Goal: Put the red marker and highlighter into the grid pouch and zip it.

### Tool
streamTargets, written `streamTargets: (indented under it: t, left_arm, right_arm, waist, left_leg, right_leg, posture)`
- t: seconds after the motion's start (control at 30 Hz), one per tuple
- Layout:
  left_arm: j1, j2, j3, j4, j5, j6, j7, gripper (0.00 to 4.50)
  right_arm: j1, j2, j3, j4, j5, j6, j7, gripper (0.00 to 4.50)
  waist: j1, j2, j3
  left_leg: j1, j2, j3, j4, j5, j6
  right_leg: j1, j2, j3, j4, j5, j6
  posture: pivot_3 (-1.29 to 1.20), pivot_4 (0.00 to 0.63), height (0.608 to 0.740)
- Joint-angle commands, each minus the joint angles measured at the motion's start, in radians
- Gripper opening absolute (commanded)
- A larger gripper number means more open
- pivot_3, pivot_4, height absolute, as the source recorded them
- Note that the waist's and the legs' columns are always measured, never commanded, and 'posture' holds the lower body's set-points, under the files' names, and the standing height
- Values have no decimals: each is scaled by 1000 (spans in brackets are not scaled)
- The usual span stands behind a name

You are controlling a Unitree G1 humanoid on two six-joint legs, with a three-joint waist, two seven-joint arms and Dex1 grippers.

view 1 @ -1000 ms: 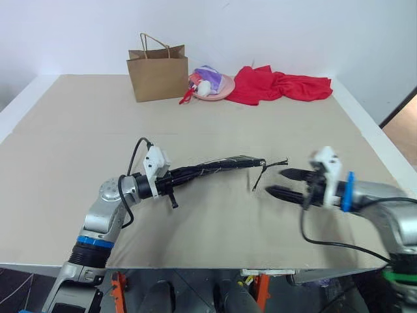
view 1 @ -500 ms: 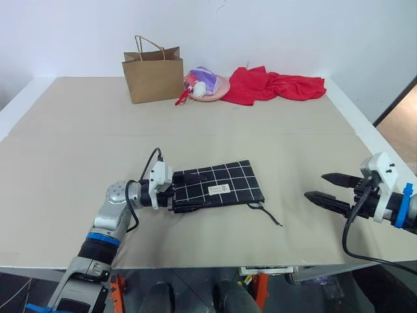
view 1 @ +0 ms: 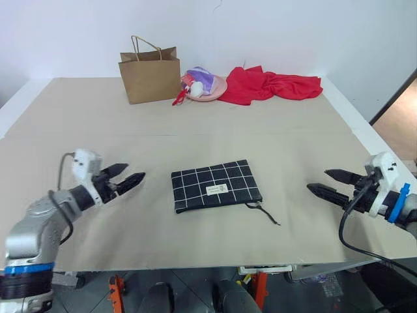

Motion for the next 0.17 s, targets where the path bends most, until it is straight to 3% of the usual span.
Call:
streamTargets:
  t: [0.03, 0.17]
  left_arm:
    - [24, 23, 74, -58, -43, 30, 27, 3931]
    - [58, 20, 106, -77, -70, 50, 47, 3931]
  right_arm:
    - [-45, 9, 8, 24, -7, -31, -9, 4500]
    - [-89, 27, 42, 52, -18, -38, -16, 4500]
  waist:
    - [0, 0, 0]
    - [1, 0, 0]
  left_leg:
    - [0, 0, 0, 0, 0, 0]
    - [0, 0, 1, 0, 0, 0]
  right_leg:
    - [0, 0, 0, 0, 0, 0]
    - [0, 0, 0, 0, 0, 0]
  posture:
    - [0, 150, 740]
    - [0, 150, 740]
